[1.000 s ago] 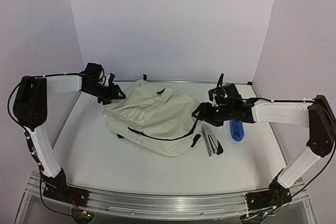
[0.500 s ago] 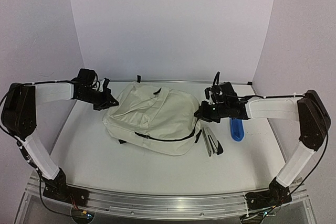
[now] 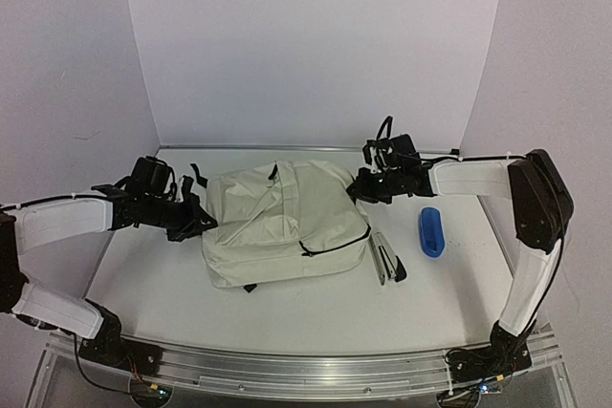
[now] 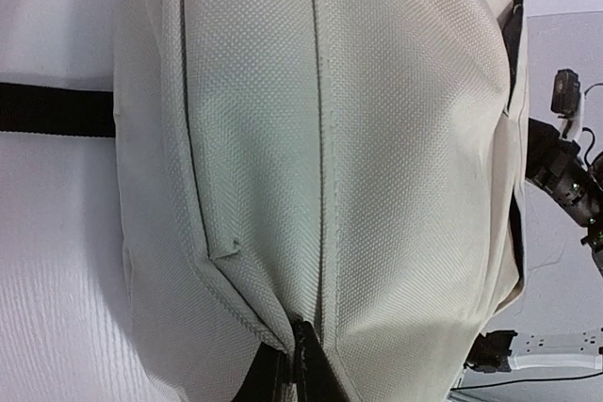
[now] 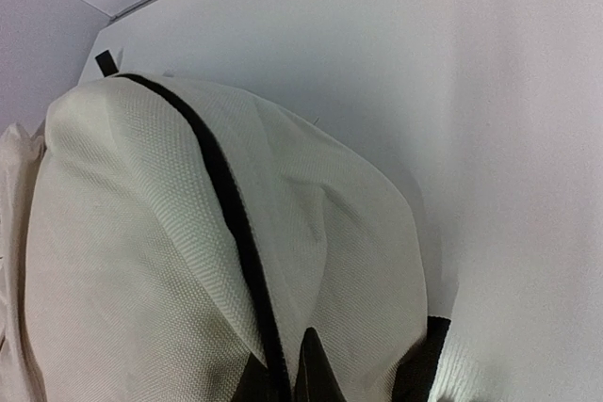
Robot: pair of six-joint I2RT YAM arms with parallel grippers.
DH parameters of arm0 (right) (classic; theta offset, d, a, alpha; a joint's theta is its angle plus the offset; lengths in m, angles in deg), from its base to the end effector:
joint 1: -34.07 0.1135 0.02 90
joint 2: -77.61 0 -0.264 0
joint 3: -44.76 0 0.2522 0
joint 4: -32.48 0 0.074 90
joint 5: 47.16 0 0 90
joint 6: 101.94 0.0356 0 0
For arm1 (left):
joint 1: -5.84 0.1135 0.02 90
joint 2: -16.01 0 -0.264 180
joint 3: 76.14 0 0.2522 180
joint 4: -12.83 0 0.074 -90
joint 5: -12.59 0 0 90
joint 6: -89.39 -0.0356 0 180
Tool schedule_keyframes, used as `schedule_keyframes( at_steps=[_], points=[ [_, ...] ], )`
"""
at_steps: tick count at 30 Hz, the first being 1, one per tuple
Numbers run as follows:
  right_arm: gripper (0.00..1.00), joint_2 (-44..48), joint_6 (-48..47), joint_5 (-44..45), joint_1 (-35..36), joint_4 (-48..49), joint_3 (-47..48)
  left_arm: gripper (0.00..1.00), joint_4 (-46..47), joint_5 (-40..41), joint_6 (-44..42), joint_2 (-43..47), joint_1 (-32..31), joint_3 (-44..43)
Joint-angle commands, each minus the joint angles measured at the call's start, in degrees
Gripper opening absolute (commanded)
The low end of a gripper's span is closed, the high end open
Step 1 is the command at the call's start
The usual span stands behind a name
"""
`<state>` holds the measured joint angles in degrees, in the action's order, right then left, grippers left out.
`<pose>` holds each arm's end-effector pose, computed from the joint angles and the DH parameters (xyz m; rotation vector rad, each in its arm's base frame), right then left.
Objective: Pack the student bag
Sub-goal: Adjust the student bag at the center of the board.
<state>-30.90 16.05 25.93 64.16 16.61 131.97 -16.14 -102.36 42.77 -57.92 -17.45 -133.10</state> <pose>0.3624 0.2220 0.2069 -0.2145 2.3239 0.8637 0.2348 -0.1174 0.2172 -0.2188 2.5363 -1.0325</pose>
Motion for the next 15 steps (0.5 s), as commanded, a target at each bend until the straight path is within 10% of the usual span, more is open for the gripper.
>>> schedule_keyframes(
  at_steps=[1,9,15],
  points=[
    [0.00,-1.2,-2.4,-1.6,-0.7,1.7,1.4,0.19,-5.5,2.6,4.5,7.8,-3.8,3.3],
    [0.00,3.2,-3.8,-4.2,-0.6,1.7,-4.7,0.65,-22.9,17.8,-9.3,10.5,-3.7,-16.7],
    [0.01,6.5,-3.5,-3.0,-0.7,1.7,-7.5,0.69,-19.9,11.0,-16.0,-6.0,-3.8,-31.4]
  ],
)
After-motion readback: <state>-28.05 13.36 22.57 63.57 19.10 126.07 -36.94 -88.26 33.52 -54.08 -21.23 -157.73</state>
